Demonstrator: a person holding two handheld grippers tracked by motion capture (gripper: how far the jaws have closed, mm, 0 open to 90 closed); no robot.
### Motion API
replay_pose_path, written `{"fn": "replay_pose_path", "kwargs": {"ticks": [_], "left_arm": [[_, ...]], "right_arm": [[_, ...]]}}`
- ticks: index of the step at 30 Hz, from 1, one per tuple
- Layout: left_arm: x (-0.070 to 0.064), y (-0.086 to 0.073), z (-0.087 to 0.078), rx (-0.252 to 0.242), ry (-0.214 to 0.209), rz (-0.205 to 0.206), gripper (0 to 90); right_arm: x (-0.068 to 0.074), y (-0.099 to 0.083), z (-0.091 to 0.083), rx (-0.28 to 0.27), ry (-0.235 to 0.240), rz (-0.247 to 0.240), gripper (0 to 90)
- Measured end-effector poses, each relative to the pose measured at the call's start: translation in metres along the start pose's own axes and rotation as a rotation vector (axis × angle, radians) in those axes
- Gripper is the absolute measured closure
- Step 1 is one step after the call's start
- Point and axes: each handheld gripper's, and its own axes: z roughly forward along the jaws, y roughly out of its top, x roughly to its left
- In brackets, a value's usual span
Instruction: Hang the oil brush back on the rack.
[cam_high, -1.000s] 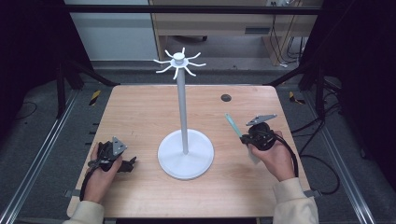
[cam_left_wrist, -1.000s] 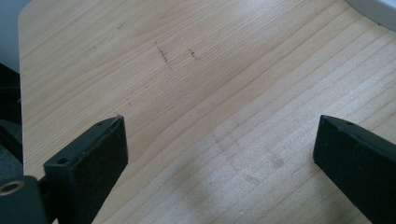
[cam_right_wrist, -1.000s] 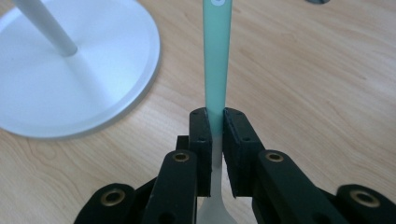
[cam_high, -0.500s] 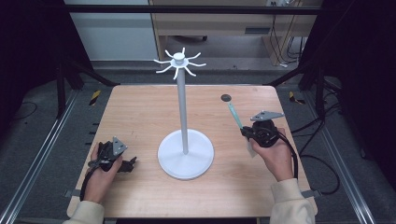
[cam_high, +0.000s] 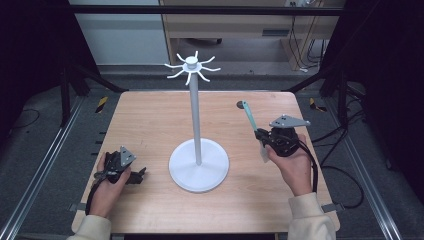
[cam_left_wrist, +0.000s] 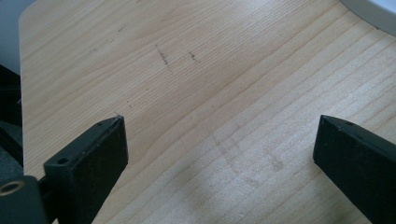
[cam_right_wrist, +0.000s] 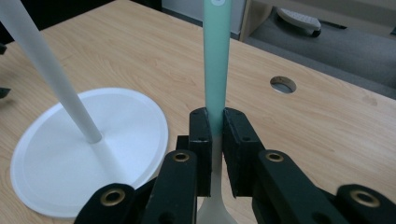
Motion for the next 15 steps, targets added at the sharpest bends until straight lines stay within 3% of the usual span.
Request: {"fn": "replay_pose_path", "kwargs": {"ticks": [15], "left_arm": [[-0.001,0.001,0.000,0.000,0.000,0.006,2.7]], "right_arm": [[0.001,0.005,-0.013,-0.045,-0.010,0.003,82.3]]}}
